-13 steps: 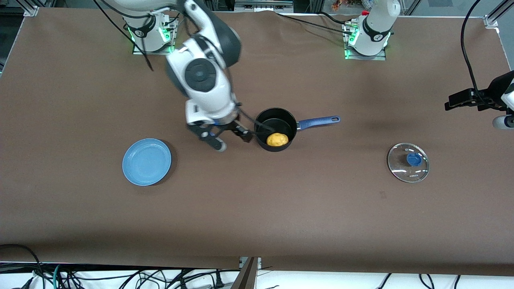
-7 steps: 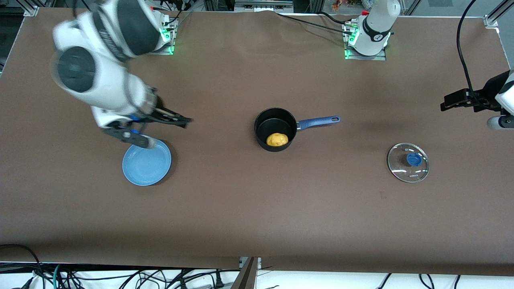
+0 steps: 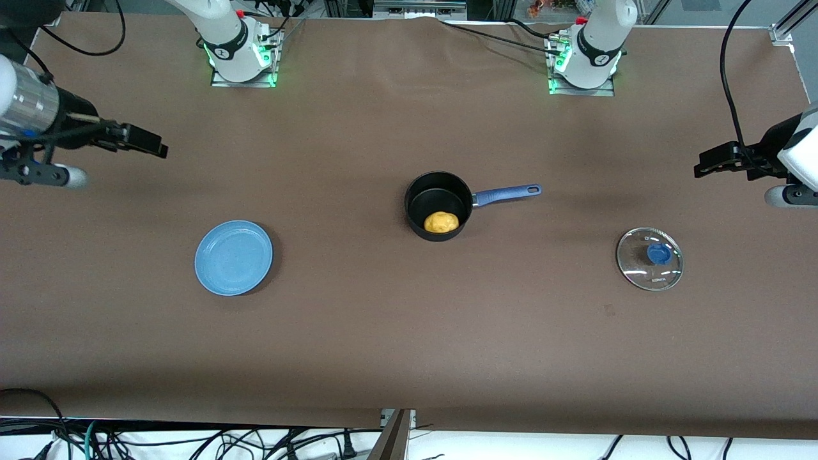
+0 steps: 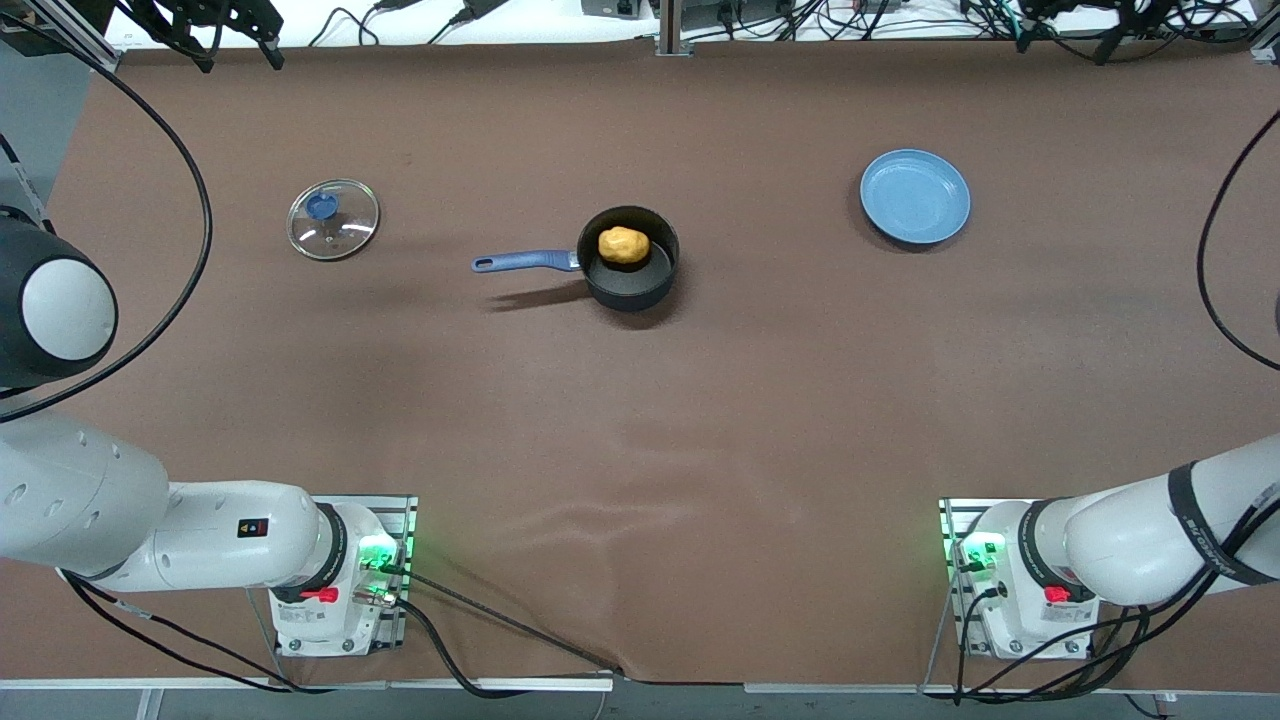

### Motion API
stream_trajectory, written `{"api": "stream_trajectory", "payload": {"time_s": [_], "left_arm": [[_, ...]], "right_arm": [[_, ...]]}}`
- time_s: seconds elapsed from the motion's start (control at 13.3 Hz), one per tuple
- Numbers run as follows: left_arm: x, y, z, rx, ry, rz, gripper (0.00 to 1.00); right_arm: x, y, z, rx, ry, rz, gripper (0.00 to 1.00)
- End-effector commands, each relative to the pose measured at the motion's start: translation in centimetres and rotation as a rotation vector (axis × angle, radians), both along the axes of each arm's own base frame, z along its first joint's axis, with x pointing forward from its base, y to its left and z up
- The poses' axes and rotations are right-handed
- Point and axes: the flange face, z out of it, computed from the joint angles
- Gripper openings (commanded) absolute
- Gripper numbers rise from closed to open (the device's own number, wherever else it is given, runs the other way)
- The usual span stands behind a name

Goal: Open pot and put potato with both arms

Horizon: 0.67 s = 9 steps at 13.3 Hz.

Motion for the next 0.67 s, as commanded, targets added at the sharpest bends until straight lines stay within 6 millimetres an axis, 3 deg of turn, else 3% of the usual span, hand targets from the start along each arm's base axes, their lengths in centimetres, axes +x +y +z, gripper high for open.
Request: {"api": "stream_trajectory", "payload": {"time_s": [0.0, 0.6], "left_arm": [[0.3, 0.1, 0.6, 0.015, 0.006, 0.006, 1.00], [0.2, 0.1, 0.5, 0.015, 0.014, 0.006, 1.00]], "right_arm": [[-3.3, -0.9, 1.1, -0.019, -0.044, 0.080, 1.00], [-1.7, -1.0, 2.2, -0.083, -0.096, 0.151, 1.00]]}}
